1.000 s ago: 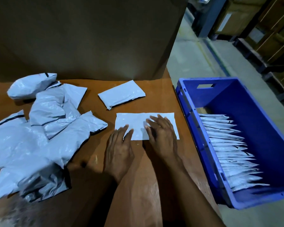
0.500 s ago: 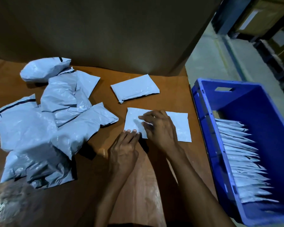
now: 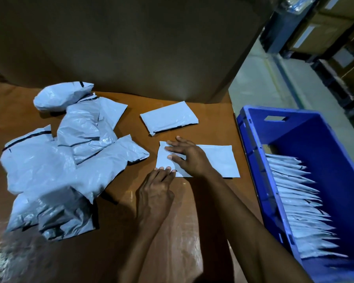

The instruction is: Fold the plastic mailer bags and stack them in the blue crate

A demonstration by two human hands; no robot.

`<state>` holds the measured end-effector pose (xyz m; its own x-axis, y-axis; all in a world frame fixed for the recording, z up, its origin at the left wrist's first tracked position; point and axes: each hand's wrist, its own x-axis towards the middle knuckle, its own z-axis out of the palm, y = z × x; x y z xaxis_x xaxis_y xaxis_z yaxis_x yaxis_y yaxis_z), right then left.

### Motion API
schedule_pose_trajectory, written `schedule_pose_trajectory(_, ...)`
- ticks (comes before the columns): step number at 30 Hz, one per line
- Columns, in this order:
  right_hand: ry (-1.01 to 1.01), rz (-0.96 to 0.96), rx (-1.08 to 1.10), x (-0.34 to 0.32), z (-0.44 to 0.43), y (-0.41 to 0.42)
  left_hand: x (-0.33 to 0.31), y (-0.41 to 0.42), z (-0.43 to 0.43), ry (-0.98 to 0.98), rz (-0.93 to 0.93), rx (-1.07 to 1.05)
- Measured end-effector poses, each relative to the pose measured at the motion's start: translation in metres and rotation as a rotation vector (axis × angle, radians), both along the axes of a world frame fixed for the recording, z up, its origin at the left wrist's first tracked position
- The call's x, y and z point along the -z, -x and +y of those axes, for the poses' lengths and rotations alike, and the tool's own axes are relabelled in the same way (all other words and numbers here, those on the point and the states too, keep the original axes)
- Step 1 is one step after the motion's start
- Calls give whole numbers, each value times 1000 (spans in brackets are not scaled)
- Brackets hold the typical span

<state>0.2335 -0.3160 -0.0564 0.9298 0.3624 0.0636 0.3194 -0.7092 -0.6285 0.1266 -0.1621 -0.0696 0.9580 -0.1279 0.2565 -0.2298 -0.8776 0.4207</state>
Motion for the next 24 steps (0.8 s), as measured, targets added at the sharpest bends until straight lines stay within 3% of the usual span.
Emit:
schedule_pose_trajectory(3,-191,21,173,-15,-13,11,3,-2,4,8,6,13)
schedule_pose_trajectory(7,-74,-203,438,-12,-42,39,-2,-18,-5,97,-59,25)
schedule_pose_trajectory(12,24,-120,382,2,-57,70,4,-61,-22,-85,-16,197)
schedule_pose_trajectory(15,107,-141,364,7,-53,70,19,-70,-27,-228,-5,177)
schedule_pose_trajectory(20,365,-106,398,7,-50,69,26,-71,-29,-214,9,184)
schedule_pose_trajectory(24,412,-78,464,11,-47,65,28,-73,-30,-210,10,184)
